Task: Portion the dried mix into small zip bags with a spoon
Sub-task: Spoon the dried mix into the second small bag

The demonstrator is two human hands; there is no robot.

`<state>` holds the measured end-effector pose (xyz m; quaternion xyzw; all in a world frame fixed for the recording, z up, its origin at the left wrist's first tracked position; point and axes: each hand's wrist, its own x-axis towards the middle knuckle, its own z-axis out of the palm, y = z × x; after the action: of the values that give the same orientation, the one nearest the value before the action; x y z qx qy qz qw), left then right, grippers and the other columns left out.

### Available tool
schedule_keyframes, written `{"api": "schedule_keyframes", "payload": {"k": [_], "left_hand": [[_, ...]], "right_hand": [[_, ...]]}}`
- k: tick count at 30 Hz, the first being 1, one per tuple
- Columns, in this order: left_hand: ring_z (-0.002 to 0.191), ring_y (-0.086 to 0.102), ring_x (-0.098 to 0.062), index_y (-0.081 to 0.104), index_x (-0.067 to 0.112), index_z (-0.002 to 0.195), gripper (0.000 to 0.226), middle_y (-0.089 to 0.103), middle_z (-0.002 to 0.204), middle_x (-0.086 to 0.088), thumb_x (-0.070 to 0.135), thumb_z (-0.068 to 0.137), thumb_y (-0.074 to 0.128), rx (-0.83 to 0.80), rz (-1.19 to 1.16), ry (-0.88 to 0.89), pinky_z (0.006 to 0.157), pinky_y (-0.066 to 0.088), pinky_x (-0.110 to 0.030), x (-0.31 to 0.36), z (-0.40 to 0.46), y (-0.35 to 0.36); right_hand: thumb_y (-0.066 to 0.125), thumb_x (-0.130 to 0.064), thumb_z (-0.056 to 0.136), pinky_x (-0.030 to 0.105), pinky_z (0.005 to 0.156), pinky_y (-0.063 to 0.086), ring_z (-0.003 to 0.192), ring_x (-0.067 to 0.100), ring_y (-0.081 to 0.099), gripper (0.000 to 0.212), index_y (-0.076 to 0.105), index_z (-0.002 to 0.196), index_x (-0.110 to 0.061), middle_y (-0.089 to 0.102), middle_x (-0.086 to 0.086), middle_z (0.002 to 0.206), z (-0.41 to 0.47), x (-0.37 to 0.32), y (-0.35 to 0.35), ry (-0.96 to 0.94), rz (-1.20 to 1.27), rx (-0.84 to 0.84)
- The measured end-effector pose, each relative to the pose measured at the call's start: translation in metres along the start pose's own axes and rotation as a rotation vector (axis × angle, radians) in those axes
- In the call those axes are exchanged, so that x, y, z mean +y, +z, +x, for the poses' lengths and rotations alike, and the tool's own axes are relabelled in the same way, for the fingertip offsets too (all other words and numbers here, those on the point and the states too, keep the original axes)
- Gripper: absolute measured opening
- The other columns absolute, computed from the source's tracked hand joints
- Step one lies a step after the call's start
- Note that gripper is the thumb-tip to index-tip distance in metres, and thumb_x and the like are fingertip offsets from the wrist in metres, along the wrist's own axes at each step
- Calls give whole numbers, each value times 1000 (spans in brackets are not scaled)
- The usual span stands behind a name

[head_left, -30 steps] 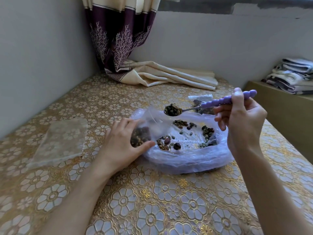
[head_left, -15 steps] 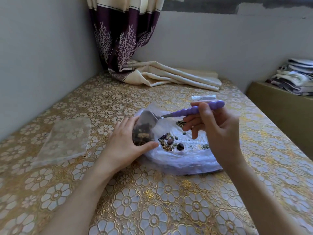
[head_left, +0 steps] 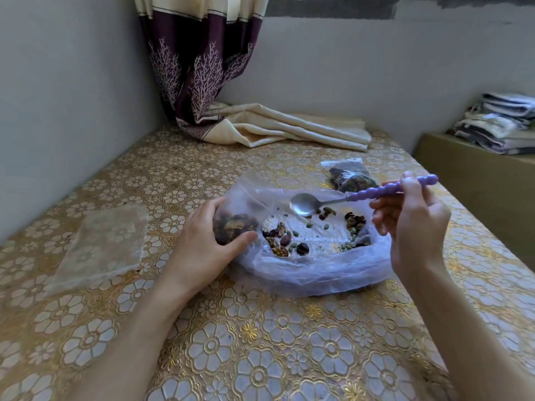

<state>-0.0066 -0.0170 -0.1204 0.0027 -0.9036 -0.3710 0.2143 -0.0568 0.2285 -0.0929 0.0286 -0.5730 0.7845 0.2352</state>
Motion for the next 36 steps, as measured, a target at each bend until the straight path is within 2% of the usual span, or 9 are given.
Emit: {"api": "schedule_keyframes", "payload": {"k": [3,6,9,12,16,21,28,32,36], "left_hand": [[105,51,-13,47,20,126,64,55,114,6,43,71,72,28,-5,2,86,40,-26,0,0,0],[102,52,-11,49,20,123,59,56,111,6,42,73,71,45,0,6,78,37,-19,-1,0,1],[102,52,-11,49,20,123,59,57,112,7,44,73,70,52,-3,11,81,38,-20,-1,0,0],[105,53,-13,49,21,123,59,58,113,5,45,73,69,44,-1,7,85,40,-25,-2,1,1],[103,52,-13,49,20,123,66,57,111,6,53,68,65,37,2,6,83,39,-23,1,0,0],[104,53,-13,47,21,125,80,57,112,6,64,59,55,22,-2,3,84,39,-24,3,-1,-1],[107,52,-14,46,21,127,82,57,116,5,64,58,55,21,1,0,86,39,-25,2,-1,0],[108,52,-15,45,20,129,83,57,118,2,64,59,55,13,5,-4,89,41,-28,2,0,0],[107,52,-14,45,21,128,81,56,115,4,62,60,56,7,3,-2,86,39,-25,4,0,0]], "right_hand": [[48,-24,95,18,37,34,38,11,47,32,56,67,-11,62,3,50,4,3,-7,-55,-157,-20],[48,-28,92,18,45,38,43,9,50,32,57,66,-11,64,-3,51,5,5,-10,-151,-318,-43],[47,-32,88,15,48,38,43,5,51,36,58,69,-3,62,-7,49,5,5,-12,-172,-392,-75],[48,-26,90,14,45,37,40,5,51,35,58,67,-2,64,-1,49,3,5,-10,-117,-365,-136],[51,-18,94,22,39,39,44,23,56,34,59,62,-7,66,14,56,-6,7,-2,-23,-334,-215],[50,-13,94,22,33,42,36,20,55,31,57,69,4,63,11,49,-8,5,0,100,-299,-251],[43,-2,91,22,36,45,38,21,57,31,58,65,5,64,14,51,-5,2,-2,208,-289,-257],[44,-4,93,21,37,47,39,20,60,37,60,60,2,65,13,50,-11,4,6,271,-254,-290],[44,-8,96,18,37,44,43,19,62,43,64,58,-1,67,14,54,-14,3,10,333,-234,-347]]}}
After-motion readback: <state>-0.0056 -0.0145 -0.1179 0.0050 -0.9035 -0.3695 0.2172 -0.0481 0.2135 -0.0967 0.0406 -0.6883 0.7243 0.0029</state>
